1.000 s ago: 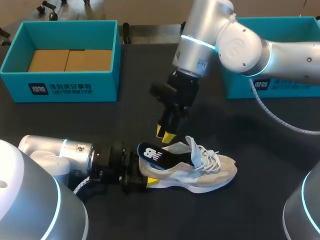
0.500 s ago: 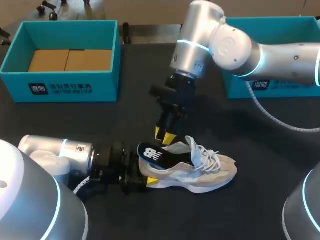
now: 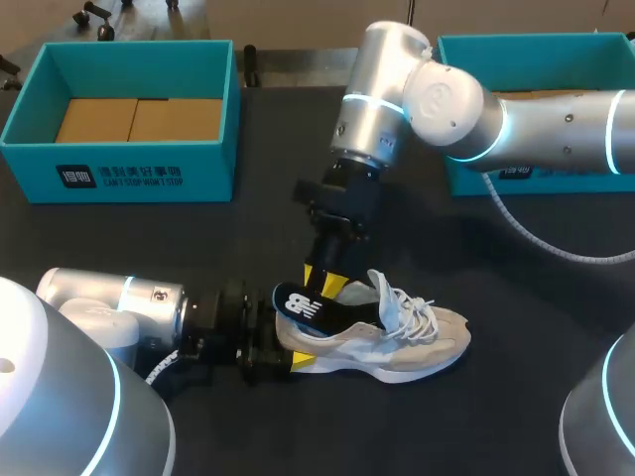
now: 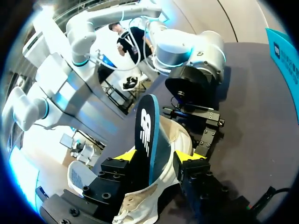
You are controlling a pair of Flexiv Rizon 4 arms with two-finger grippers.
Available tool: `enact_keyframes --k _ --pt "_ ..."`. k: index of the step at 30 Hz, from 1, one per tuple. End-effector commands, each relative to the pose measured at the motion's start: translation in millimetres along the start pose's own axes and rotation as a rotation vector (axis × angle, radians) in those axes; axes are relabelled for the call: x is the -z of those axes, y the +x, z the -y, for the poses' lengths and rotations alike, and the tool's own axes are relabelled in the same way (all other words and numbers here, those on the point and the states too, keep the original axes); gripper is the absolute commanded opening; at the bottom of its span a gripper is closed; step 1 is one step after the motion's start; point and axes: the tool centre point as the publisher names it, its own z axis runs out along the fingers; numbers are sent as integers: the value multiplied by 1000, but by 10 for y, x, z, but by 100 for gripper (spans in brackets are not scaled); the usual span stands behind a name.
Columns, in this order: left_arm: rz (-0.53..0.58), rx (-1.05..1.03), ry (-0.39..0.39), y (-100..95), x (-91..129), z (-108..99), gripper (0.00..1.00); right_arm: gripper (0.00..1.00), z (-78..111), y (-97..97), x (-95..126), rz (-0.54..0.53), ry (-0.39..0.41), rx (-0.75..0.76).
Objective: Take the shoe out of the shoebox, open the shoe tongue, remove and reinsert the insole, then place the shoe into the shoebox
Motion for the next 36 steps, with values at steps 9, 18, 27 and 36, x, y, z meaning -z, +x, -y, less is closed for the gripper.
enact_keyframes --k 9,18,27,36 --pt "0 0 -1 0 -5 -2 0 46 -10 132 -33 -2 0 21" --pt "0 0 -1 0 -5 -2 0 46 -85 156 -60 -10 15 34" --pt "0 0 -1 0 -5 -2 0 46 -90 52 -82 -32 15 39" --pt "0 0 -1 0 -5 -2 0 45 -86 87 -151 -37 2 37"
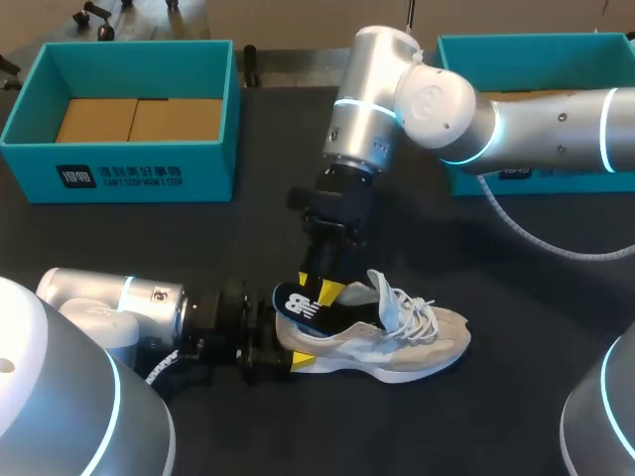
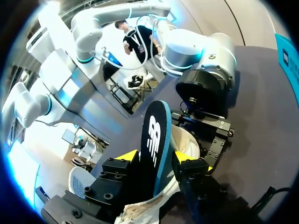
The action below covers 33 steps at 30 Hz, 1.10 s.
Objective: Take the shoe out of the shoebox, open the shoe tongue, remove and reinsert the insole, then place the shoe into the shoebox
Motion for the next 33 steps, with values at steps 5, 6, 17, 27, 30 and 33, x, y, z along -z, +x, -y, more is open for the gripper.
enact_keyframes --k 5,6,17,27,30,33 --pt "0 0 -1 0 -5 -2 0 45 2 66 -87 13 -14 -9" --pt "0 0 -1 0 -5 -2 0 45 -6 73 -93 16 -14 -10" --pt "0 0 -1 0 -5 -2 0 37 -16 115 -162 24 -23 -12" --pt "0 0 -1 0 -5 -2 0 38 -30 145 -208 8 -15 -25" --pt "0 0 -1 0 -5 -2 0 39 8 147 -221 11 -25 -34" --pt "0 0 -1 0 -5 -2 0 37 37 153 -223 18 -28 -43"
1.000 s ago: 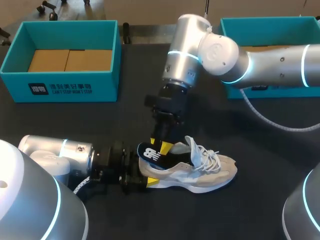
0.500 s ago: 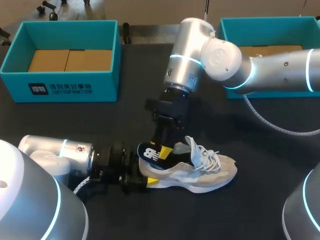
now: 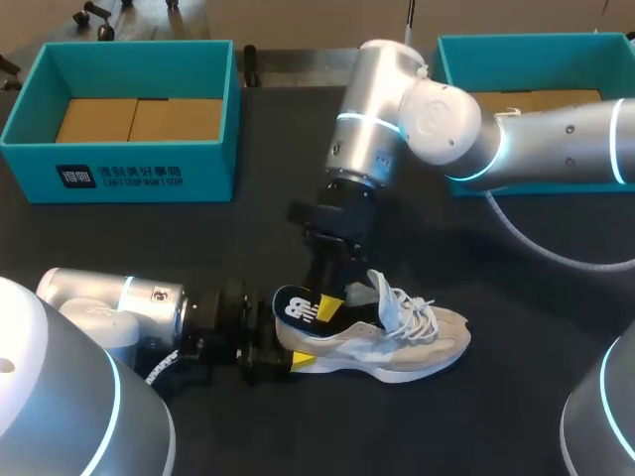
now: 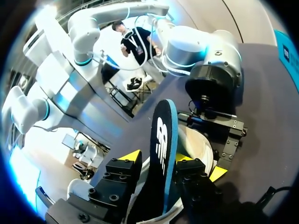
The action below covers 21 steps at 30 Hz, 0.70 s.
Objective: Take the shoe out of the shoebox, open the shoe tongue, remove and reinsert the insole, then place the shoe into the shoebox
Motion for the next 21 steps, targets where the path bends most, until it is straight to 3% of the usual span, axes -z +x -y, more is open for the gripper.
enact_keyframes --k 1,4,6,20,21 --pt "0 0 -1 0 -5 -2 0 35 49 20 -18 10 -8 -6" --pt "0 0 -1 0 -5 -2 0 22 71 9 -14 11 -13 -11" --pt "0 0 -1 0 -5 -2 0 0 81 -8 -11 10 -14 -11" --pt "0 0 -1 0 -5 -2 0 0 -173 -124 53 -2 40 40" --pt "0 0 -1 0 -5 -2 0 7 -175 -126 54 -3 41 40"
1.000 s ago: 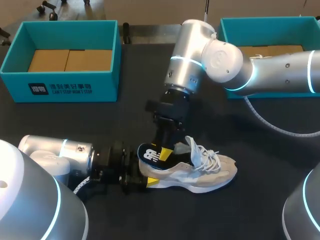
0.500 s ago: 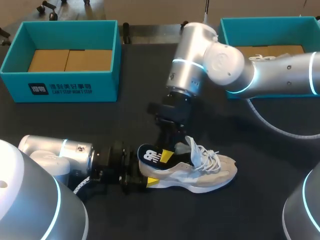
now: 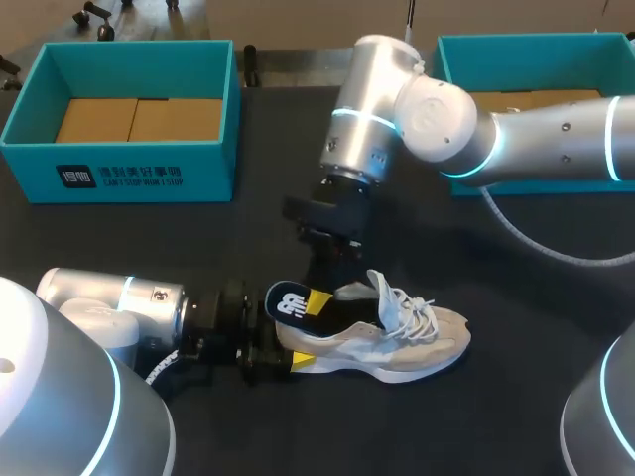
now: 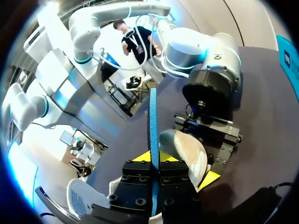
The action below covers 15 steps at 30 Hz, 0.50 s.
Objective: Take the shoe out of the shoebox, open the shoe tongue, remove and reinsert the insole, then place the shoe into the shoebox
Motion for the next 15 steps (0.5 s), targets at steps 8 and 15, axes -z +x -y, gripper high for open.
enact_keyframes --k 8,15 --pt "0 0 -1 0 -5 -2 0 39 -8 -39 4 -9 3 -13" --pt "0 0 -1 0 -5 -2 0 38 41 13 -43 -1 -17 -27"
